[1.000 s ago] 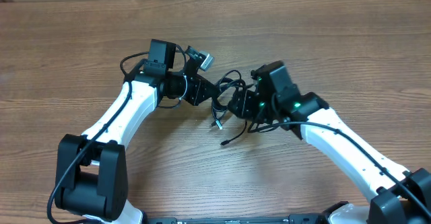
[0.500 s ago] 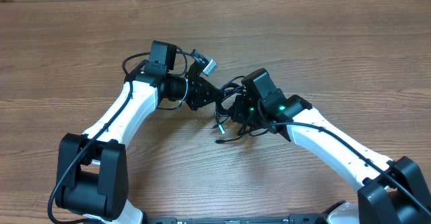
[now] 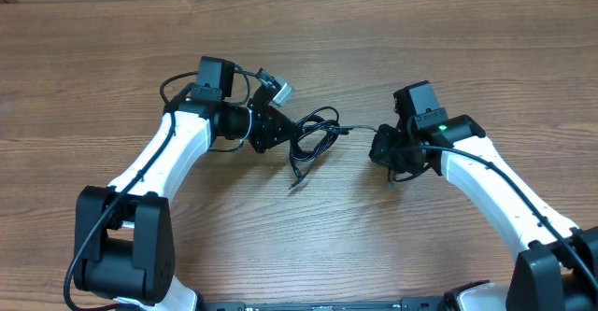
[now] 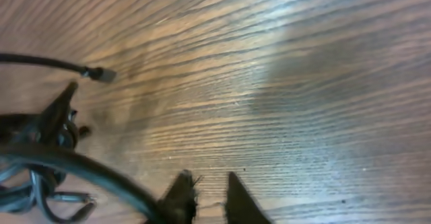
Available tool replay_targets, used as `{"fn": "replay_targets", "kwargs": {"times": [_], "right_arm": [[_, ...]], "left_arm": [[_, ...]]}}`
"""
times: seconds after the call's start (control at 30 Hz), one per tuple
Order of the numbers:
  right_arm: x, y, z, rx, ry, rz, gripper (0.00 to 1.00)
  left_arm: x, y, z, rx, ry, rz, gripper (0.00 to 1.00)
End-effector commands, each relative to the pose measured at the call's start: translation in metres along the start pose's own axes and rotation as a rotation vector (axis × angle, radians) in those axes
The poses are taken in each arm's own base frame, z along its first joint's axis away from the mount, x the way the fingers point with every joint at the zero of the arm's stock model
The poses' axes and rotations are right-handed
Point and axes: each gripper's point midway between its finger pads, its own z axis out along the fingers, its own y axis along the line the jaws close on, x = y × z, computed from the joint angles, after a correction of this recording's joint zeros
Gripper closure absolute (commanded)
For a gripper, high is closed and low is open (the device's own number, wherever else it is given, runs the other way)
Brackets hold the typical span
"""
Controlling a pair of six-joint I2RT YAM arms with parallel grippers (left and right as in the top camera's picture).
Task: Untangle cables
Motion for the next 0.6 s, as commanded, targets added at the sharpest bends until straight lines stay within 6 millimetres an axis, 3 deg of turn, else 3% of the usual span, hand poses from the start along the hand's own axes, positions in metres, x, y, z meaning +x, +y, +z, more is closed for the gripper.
{"fn": "replay_targets", "kwargs": {"times": [0.0,0.3,0.43,0.57], "right_arm": [[-0.004,0.010,-0.011,-0.058,-0.013,-0.115,0.75],[-0.023,-0.015,-0.016,-0.006,-0.058,-0.070,0.72],[-0.026,-0.014,-0.016,-0.012,-0.069,-0.072,0.48],[-0.029,-0.009,-0.017,-0.035,-0.080,-0.107,0.45]], "left_arm": [[-0.003,-0.009,-0.005,0.054,-0.030,0.047,0.96],[-0.001,-0.007,-0.013,0.066,-0.044,0.067,0.96],[0.001,-0.012,-0.014,0.094,-0.048,0.094,0.96],[-0.003,-0.018,-0.016,0.133,-0.072,0.067,0.96]]}}
